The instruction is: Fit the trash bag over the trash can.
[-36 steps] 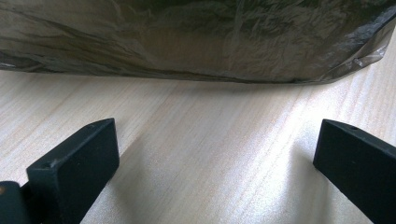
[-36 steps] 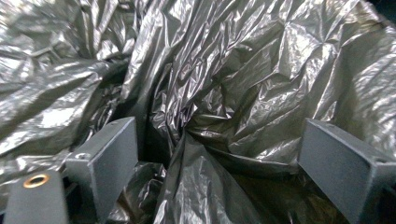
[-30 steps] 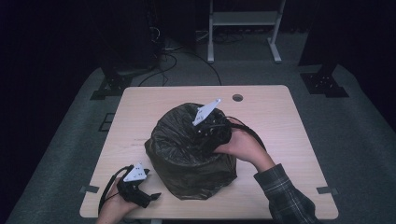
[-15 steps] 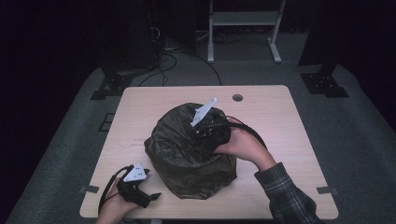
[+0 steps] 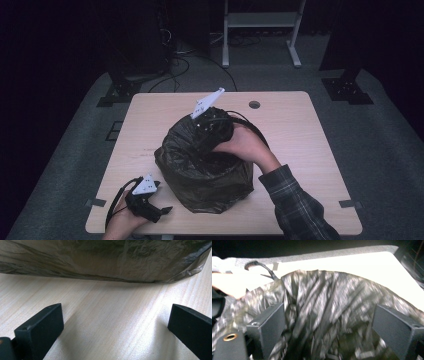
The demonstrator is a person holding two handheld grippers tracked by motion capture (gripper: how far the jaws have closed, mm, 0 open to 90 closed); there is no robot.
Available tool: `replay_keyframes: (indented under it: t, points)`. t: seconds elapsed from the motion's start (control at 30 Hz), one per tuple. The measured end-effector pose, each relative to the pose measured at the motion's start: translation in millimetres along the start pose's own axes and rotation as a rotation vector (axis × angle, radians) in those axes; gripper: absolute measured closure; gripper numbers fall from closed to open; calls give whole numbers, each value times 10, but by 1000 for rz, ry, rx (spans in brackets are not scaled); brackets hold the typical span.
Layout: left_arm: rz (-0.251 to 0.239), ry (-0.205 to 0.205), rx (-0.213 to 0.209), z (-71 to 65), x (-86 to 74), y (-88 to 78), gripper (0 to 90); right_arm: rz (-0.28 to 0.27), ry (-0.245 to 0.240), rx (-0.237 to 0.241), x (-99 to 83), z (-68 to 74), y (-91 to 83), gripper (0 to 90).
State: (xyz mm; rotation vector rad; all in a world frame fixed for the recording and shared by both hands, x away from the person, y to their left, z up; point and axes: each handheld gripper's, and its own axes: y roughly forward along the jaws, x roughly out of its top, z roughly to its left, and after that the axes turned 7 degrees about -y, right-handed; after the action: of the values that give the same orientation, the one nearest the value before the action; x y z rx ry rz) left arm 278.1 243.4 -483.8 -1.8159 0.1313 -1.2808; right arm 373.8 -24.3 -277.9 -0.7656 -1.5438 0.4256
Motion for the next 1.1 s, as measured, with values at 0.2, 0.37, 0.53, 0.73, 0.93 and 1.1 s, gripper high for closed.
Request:
replay_keyframes:
  t: [0.2,0.37,0.53,0.73,0.93,1.1]
  points:
    - [1,0,0,0,0,-1,0,-9,6,40,114,10,228,107]
    - [1,0,0,0,0,-1,0,41,4,49,102,15,427,107]
    - [1,0,0,0,0,-1,0,112,-8,56,77,13,587,106]
    - [1,0,0,0,0,-1,0,156,14,60,68,-24,657,104]
    - [1,0,0,0,0,-1,0,221,-8,34,55,-3,692,103]
    - [1,0,0,0,1,-1,0,173,-7,-7,115,-37,451,103]
